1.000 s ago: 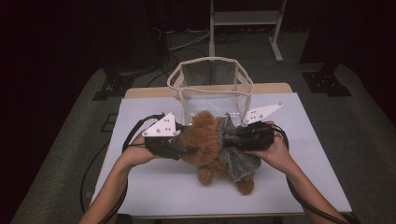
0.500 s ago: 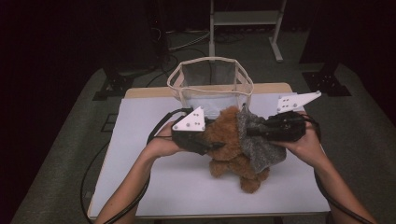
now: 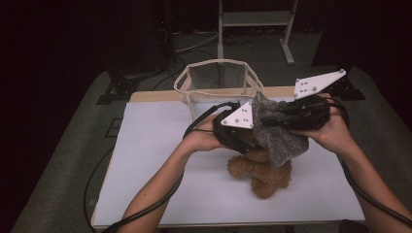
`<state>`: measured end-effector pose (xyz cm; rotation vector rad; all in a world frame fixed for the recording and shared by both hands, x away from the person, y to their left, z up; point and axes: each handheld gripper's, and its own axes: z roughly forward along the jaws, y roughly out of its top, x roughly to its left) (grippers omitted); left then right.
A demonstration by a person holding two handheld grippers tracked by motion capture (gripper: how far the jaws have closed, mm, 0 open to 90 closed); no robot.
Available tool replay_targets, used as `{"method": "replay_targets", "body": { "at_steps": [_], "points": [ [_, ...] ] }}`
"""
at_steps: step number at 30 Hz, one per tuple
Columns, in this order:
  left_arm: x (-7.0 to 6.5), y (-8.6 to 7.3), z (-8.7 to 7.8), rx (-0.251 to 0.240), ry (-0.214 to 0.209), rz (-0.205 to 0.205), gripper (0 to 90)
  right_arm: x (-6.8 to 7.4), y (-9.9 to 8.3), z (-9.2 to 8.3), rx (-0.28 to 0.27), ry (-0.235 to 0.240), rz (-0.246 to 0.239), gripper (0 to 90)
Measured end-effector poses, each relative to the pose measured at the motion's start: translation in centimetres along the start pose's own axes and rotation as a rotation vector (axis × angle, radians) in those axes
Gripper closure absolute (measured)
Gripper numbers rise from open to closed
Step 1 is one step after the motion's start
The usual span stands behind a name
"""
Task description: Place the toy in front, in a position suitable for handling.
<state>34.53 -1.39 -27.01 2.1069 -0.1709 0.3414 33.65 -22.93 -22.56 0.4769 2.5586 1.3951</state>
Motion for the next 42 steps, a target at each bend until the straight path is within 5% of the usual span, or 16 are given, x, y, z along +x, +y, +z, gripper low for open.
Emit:
{"method": "replay_targets", "body": {
  "at_steps": [5, 11, 17, 23, 27, 29, 37, 42],
  "points": [
    [0.1, 0.3, 1.4, 0.03, -0.013, -0.001, 24.1, -1.1, -2.0, -0.3, 0.069, -0.007, 0.042, 80.5],
    [0.4, -0.1, 0.7, 0.011, -0.013, -0.017, 20.7, -1.4, -2.3, -0.5, 0.085, -0.009, 0.052, 80.6],
    [0.7, -1.5, -0.4, 0.011, 0.011, -0.079, 13.8, -1.8, -2.8, -0.7, 0.077, -0.022, 0.07, 80.6],
    [0.7, -3.0, 0.9, 0.0, -0.011, -0.147, 11.1, -2.1, -3.2, -0.6, 0.058, -0.011, 0.088, 80.6],
    [0.8, -3.3, 1.2, -0.062, -0.001, -0.183, 23.2, -1.9, -3.1, -0.4, 0.066, -0.021, 0.081, 80.5],
    [0.8, -3.3, 1.0, -0.078, 0.006, -0.185, 40.0, -2.0, -3.1, -0.9, 0.059, -0.04, 0.083, 80.3],
    [0.3, -2.6, 0.8, -0.069, 0.004, -0.157, 44.2, -1.2, -1.4, -1.1, 0.091, -0.06, 0.03, 79.8],
    [-0.2, -2.2, 0.9, -0.061, -0.006, -0.126, 44.1, -0.7, 0.0, 0.4, 0.101, -0.025, -0.001, 79.7]
  ]
}}
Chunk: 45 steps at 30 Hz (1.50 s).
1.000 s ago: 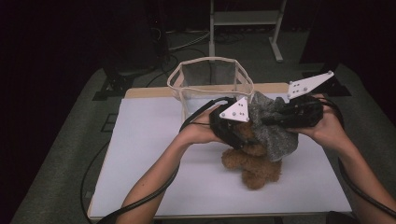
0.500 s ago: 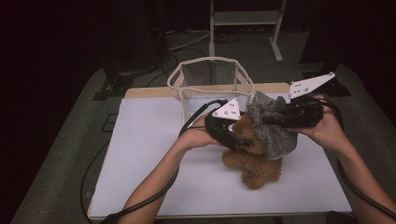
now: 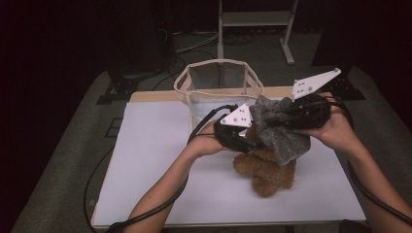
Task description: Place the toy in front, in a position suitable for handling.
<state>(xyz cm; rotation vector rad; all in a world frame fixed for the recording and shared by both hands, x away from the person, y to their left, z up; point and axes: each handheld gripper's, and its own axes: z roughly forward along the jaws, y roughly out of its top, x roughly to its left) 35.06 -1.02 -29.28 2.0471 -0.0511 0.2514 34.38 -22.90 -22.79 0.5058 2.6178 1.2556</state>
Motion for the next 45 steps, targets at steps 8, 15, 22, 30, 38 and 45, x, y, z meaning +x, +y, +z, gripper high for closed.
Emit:
{"method": "replay_targets", "body": {
  "at_steps": [8, 15, 22, 30, 38, 45],
  "points": [
    [-0.1, 0.1, -0.7, 0.022, 0.023, 0.008, 45.4, -0.5, 0.4, -0.3, 0.001, -0.016, -0.008, 79.5],
    [-0.1, 0.4, -0.3, 0.03, 0.012, 0.018, 46.0, -2.1, -1.7, -2.5, -0.036, -0.053, 0.072, 79.3],
    [0.0, 0.1, 0.8, 0.059, 0.004, 0.001, 35.1, -4.1, -4.7, -3.2, -0.09, -0.051, 0.176, 79.9],
    [-0.1, 0.4, 1.9, 0.06, 0.025, -0.041, 8.7, -3.2, -3.9, -1.0, -0.097, 0.006, 0.141, 80.0],
    [-0.2, -0.3, 1.3, 0.053, 0.031, -0.039, 28.3, -2.0, -2.7, 0.4, -0.078, 0.026, 0.103, 79.9],
    [-0.2, -0.4, -0.1, 0.027, 0.033, -0.023, 40.2, -1.6, -1.9, -0.4, -0.101, -0.002, 0.071, 79.8]
  ]
}}
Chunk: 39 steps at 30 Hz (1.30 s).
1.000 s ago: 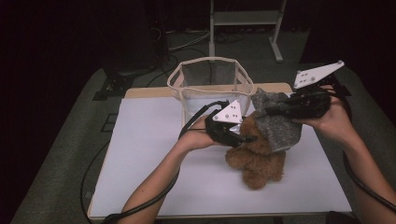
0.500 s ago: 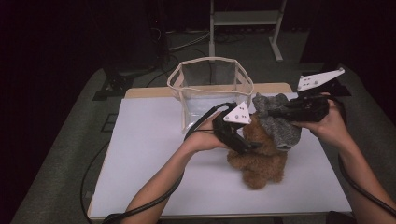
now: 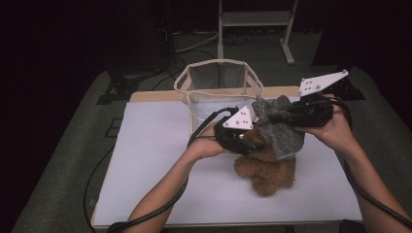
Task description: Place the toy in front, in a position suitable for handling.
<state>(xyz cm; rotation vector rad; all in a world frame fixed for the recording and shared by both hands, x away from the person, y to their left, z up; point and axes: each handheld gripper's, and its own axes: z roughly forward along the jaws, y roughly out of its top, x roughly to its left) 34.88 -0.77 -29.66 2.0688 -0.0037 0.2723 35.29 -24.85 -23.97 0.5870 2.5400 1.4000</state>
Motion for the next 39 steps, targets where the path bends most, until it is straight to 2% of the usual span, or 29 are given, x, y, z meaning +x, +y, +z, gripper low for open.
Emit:
{"method": "replay_targets", "body": {
  "at_steps": [10, 14, 15, 16, 18, 19, 20, 23, 31, 34, 35, 36, 37, 39],
  "points": [
    [0.2, -0.5, -0.7, -0.005, 0.003, -0.012, 40.4, -0.3, -0.5, -1.6, -0.048, -0.019, 0.012, 79.7],
    [0.3, -0.7, -1.1, -0.007, 0.009, -0.017, 40.3, -1.2, -1.7, -2.9, -0.067, -0.054, 0.046, 79.7],
    [0.3, -0.7, -1.1, -0.007, 0.009, -0.017, 40.2, -1.2, -1.7, -2.9, -0.067, -0.054, 0.046, 79.7],
    [0.4, -0.8, -1.3, -0.008, 0.009, -0.018, 40.1, -1.7, -2.6, -3.0, -0.063, -0.06, 0.075, 79.7],
    [0.4, -0.8, -1.4, -0.007, 0.008, -0.02, 39.9, -2.0, -3.0, -2.9, -0.061, -0.054, 0.089, 79.6],
    [0.4, -0.9, -1.4, -0.005, 0.007, -0.018, 39.4, -2.2, -3.5, -2.7, -0.055, -0.051, 0.097, 79.6],
    [0.4, -1.0, -1.6, -0.001, 0.005, -0.024, 37.4, -2.4, -4.1, -2.1, -0.066, -0.024, 0.118, 79.6],
    [0.4, -1.1, -1.9, 0.003, 0.004, -0.025, 30.8, -2.3, -4.2, -1.6, -0.072, -0.014, 0.116, 79.6],
    [0.2, -1.8, -4.3, 0.036, 0.002, -0.007, 21.1, -1.4, -3.2, 0.8, -0.092, 0.051, 0.091, 79.6],
    [0.0, -2.1, -5.3, 0.05, 0.006, 0.007, 20.5, -1.1, -3.0, 1.6, -0.095, 0.07, 0.084, 79.7],
    [-0.1, -2.3, -5.6, 0.046, 0.009, 0.01, 19.5, -0.8, -2.8, 2.4, -0.1, 0.09, 0.079, 79.6],
    [-0.3, -2.6, -6.5, 0.014, 0.009, 0.01, 19.5, -0.6, -2.6, 2.8, -0.095, 0.097, 0.074, 79.7],
    [-0.3, -2.6, -6.5, 0.014, 0.009, 0.01, 19.7, -0.6, -2.6, 2.8, -0.095, 0.097, 0.074, 79.7],
    [-0.3, -3.0, -7.4, -0.011, 0.01, -0.002, 23.5, 0.0, -2.5, 4.8, -0.053, 0.114, 0.053, 79.6]
  ]
}}
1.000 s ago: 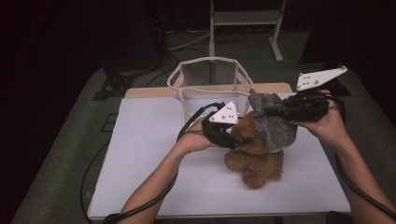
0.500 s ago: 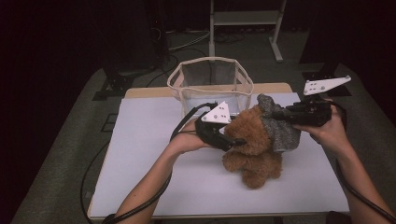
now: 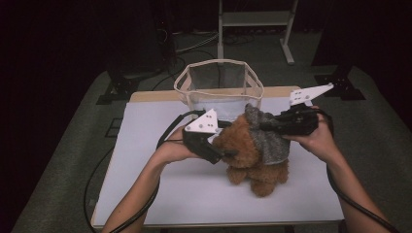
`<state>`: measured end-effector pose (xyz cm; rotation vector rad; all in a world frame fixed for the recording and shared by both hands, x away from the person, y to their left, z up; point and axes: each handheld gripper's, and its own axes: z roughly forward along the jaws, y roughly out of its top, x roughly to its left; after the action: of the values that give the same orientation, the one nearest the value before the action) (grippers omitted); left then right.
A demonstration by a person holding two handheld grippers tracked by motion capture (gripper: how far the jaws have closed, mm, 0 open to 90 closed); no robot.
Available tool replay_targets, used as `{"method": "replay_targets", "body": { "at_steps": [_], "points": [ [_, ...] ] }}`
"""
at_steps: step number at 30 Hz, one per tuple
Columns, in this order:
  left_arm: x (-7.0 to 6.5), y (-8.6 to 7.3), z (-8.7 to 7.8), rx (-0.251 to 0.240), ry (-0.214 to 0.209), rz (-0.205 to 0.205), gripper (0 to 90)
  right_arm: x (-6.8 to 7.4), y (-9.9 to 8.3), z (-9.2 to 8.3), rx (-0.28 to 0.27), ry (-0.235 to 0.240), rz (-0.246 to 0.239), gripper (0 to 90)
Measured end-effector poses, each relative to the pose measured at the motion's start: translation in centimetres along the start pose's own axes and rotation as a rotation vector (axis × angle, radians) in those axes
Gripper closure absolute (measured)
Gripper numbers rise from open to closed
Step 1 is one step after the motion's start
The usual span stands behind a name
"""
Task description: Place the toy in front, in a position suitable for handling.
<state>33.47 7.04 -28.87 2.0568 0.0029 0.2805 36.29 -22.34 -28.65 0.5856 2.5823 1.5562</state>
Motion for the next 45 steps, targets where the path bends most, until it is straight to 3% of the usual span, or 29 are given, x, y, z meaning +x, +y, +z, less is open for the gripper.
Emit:
{"method": "replay_targets", "body": {
  "at_steps": [1, 2, 3, 4, 5, 6, 8, 11, 16, 17, 20, 22, 25, 26, 27, 28, 33, 36, 37, 41, 42, 43, 44, 45],
  "points": [
    [-0.1, -0.3, -0.1, 0.006, 0.01, -0.005, 23.5, 0.0, 0.0, 0.0, 0.0, 0.0, 0.0, 79.6],
    [-0.1, -0.8, -0.1, 0.038, 0.03, -0.004, 23.5, 0.0, -0.1, 1.0, 0.023, 0.003, -0.006, 79.6],
    [-0.2, -1.7, 0.0, 0.078, 0.047, -0.003, 23.8, 0.0, -0.6, 3.0, 0.056, 0.01, -0.006, 79.6],
    [-0.2, -2.3, -0.1, 0.091, 0.054, -0.005, 23.8, 0.0, -0.6, 3.0, 0.056, 0.01, -0.006, 79.6],
    [-0.2, -3.9, -0.7, 0.094, 0.068, -0.043, 24.0, -0.1, -1.0, 4.3, 0.07, 0.015, -0.006, 79.6],
    [-0.2, -3.9, -0.7, 0.094, 0.068, -0.043, 24.0, -0.1, -1.0, 4.3, 0.07, 0.015, -0.006, 79.6],
    [-0.4, -5.9, -1.7, 0.096, 0.089, -0.072, 24.4, -0.2, -1.7, 6.0, 0.127, 0.0, -0.01, 79.6],
    [-0.8, -7.1, -2.0, 0.09, 0.075, -0.094, 25.4, -0.4, -2.3, 6.8, 0.155, 0.002, -0.004, 79.5],
    [-1.3, -9.1, -2.2, 0.092, 0.089, -0.105, 25.2, -0.5, -3.1, 8.3, 0.187, 0.006, 0.004, 79.6],
    [-1.3, -9.3, -2.2, 0.076, 0.089, -0.1, 24.6, -0.3, -3.3, 9.3, 0.2, 0.027, 0.004, 79.6],
    [-1.3, -9.7, -1.7, 0.07, 0.097, -0.076, 22.2, 0.1, -3.3, 10.0, 0.209, 0.035, -0.004, 79.5],
    [-1.1, -10.2, -1.0, 0.092, 0.081, -0.069, 19.8, 0.4, -3.0, 10.3, 0.22, 0.027, -0.016, 79.5],
    [-1.0, -11.2, -0.3, 0.125, 0.089, -0.067, 18.0, 0.4, -2.7, 8.9, 0.226, -0.007, -0.034, 79.4],
    [-0.9, -11.4, -0.3, 0.122, 0.095, -0.068, 18.0, 0.4, -2.7, 8.9, 0.226, -0.007, -0.034, 79.4],
    [-0.9, -11.6, -0.6, 0.106, 0.097, -0.079, 17.9, 0.2, -3.1, 7.3, 0.228, -0.031, -0.033, 79.4],
    [-1.0, -11.6, -0.7, 0.097, 0.096, -0.081, 17.9, 0.2, -3.1, 7.3, 0.228, -0.031, -0.033, 79.4],
    [-1.7, -11.8, -1.0, 0.068, 0.096, -0.049, 12.2, -0.4, -5.3, 3.6, 0.204, -0.076, 0.015, 79.2],
    [-1.6, -12.1, 0.0, 0.101, 0.114, -0.058, 3.7, -0.5, -6.9, 2.0, 0.181, -0.099, 0.041, 79.2],
    [-1.4, -12.2, 0.8, 0.131, 0.142, -0.032, 3.3, -0.5, -7.1, 1.8, 0.178, -0.102, 0.043, 79.2],
    [-1.1, -12.2, 1.7, 0.156, 0.172, -0.012, 3.0, -0.6, -7.8, 1.5, 0.16, -0.1, 0.059, 79.2],
    [-1.0, -12.2, 1.9, 0.17, 0.184, 0.003, 5.2, -0.6, -8.0, 1.6, 0.16, -0.099, 0.061, 79.2],
    [-0.8, -12.2, 2.1, 0.18, 0.193, 0.004, 16.9, -0.8, -8.4, 2.0, 0.158, -0.093, 0.072, 79.2],
    [-0.6, -12.3, 2.1, 0.177, 0.196, -0.007, 16.9, -0.8, -8.4, 2.0, 0.158, -0.093, 0.072, 79.2],
    [-0.3, -12.3, 1.9, 0.178, 0.198, -0.03, 23.5, -0.9, -8.5, 2.1, 0.155, -0.093, 0.075, 79.1]
  ]
}}
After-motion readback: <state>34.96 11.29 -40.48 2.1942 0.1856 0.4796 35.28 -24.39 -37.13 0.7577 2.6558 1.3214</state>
